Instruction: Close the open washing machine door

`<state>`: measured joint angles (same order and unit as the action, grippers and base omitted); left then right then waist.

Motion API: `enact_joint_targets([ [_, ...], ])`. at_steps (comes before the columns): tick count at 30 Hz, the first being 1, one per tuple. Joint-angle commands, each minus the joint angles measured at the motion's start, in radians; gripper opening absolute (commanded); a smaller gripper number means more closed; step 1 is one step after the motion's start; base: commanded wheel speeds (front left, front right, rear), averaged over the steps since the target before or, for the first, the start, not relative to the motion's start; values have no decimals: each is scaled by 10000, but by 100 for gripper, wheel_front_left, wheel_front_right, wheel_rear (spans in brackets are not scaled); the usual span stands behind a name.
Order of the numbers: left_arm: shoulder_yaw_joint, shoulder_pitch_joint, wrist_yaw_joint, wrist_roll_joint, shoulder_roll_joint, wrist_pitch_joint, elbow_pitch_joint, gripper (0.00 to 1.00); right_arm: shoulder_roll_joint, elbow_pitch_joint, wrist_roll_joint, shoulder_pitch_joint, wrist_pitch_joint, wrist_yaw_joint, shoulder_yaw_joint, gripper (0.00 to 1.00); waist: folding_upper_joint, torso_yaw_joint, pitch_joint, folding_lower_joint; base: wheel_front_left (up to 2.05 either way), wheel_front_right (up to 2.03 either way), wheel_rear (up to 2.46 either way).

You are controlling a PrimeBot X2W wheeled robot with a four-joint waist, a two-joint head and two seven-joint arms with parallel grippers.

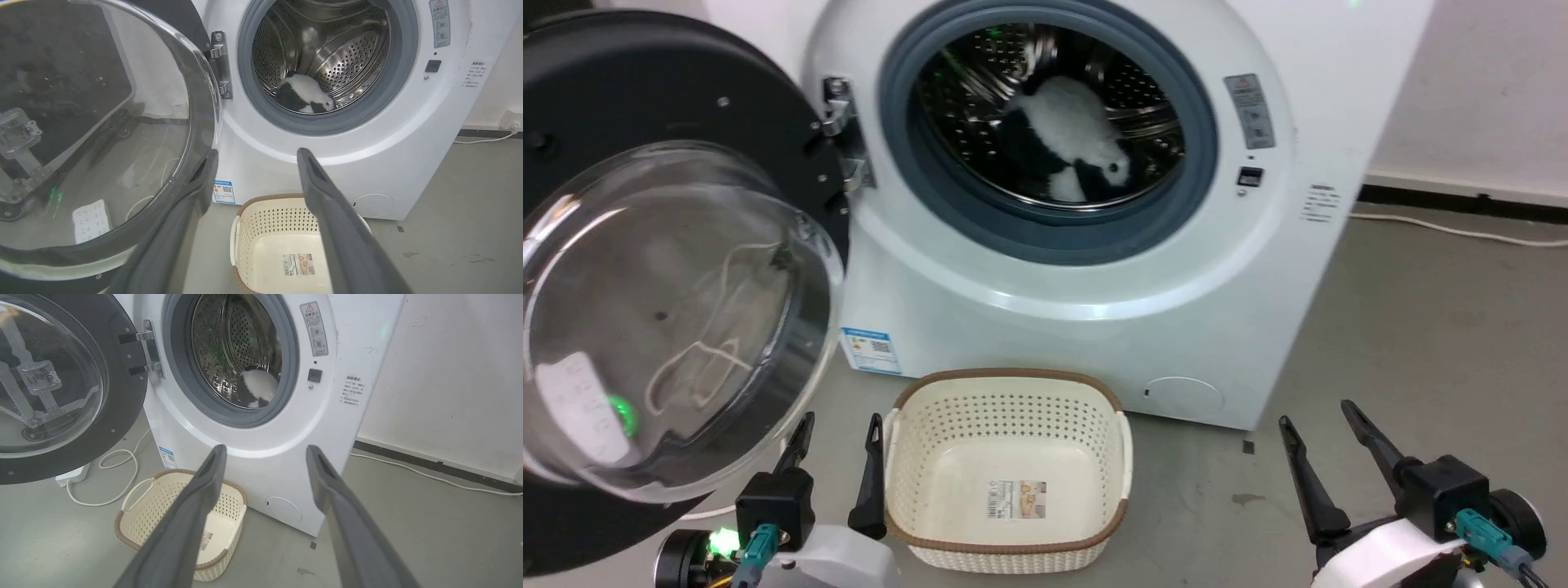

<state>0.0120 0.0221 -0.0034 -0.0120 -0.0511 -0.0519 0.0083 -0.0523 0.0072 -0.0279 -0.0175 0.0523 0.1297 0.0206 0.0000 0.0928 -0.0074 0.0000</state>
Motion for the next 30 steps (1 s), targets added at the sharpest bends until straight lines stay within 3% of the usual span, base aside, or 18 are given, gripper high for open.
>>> enact_joint_targets([
  [1,1,118,-35,-57,-33,-116,22,100,6,27,-54,-121,110,2,62,100,0,204,-42,0,0,0,0],
  [30,-249,681,218,-357,-14,-721,-420,100,-61,589,-154,520,716,5,1325,100,0,1563,86,0,0,0,0],
])
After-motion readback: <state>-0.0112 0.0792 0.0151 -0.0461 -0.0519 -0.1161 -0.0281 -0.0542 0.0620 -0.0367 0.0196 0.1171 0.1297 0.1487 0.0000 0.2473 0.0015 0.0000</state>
